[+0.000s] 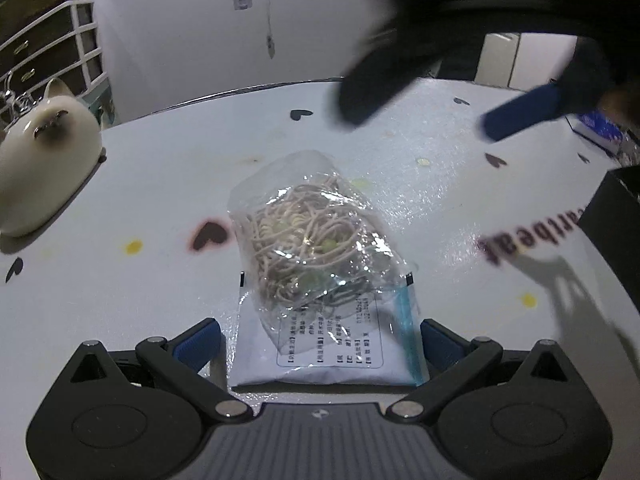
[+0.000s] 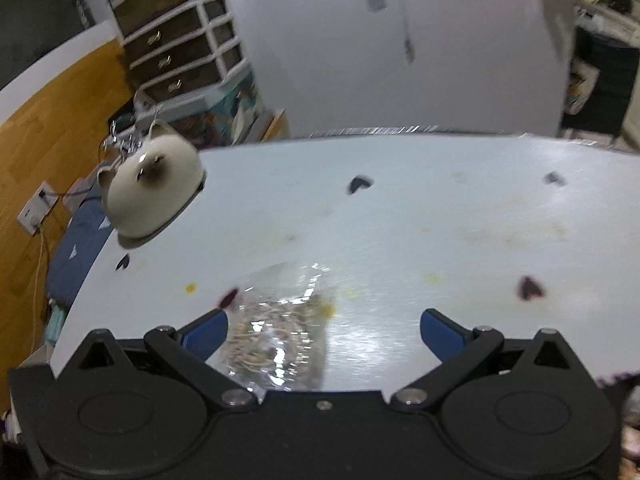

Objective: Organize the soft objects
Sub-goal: 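Grasp the white paper packet with left tool while right grasps bagged cord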

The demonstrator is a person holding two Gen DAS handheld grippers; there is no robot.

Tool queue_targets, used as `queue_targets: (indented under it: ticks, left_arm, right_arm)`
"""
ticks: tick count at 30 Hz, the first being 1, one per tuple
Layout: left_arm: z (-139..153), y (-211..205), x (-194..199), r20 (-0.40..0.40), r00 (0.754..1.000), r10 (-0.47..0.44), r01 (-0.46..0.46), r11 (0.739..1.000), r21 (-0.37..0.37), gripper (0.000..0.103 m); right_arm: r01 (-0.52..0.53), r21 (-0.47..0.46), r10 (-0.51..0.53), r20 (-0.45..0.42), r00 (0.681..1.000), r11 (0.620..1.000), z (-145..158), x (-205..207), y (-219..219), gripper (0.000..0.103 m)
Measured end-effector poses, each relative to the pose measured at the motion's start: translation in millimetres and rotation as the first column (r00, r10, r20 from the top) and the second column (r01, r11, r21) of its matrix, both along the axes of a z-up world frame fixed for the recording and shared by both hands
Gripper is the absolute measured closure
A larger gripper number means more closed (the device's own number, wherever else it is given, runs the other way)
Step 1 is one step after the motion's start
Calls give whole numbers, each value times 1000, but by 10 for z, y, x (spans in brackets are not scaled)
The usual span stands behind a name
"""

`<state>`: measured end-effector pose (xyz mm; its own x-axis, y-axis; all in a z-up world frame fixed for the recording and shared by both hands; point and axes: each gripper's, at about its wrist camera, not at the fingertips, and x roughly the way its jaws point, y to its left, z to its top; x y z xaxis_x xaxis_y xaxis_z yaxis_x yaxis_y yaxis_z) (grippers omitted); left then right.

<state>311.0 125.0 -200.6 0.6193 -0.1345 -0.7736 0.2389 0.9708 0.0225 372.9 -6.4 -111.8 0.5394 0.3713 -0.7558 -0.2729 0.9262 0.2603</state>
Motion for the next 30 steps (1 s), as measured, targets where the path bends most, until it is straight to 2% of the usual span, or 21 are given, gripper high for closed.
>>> queue_targets:
  ticks: [6,16,19,22,26,30]
  left_arm:
    - [-1,2,-40,2,1000,-10,10,1000,0,0]
    - [13,-42,22,-10,1000,-19,19,1000,2,1]
    - [19,-95,50,-13,1000,-27,27,1000,1,3]
    - [43,-125,61,-12,1000,-22,22,1000,2,8]
    - [68,-115,54,-10,1000,-15,15,1000,2,15]
    - [92,-99,50,-14,1000,-17,17,1000,-2,22]
  right_arm:
    - [-38,3,38,-185,982,999,-300,371,321,0]
    - [-67,-24,55,-326,944,997,-615,653,712,0]
    - [-82,-64,59,-301,952,995,-620,651,795,3]
    - [-100,-98,71,-263,962,990,-583,617,823,22]
    - [-120,-86,95,-245,965,989,-542,577,783,35]
    - [-109,-78,90,-212,973,991,-473,522,662,39]
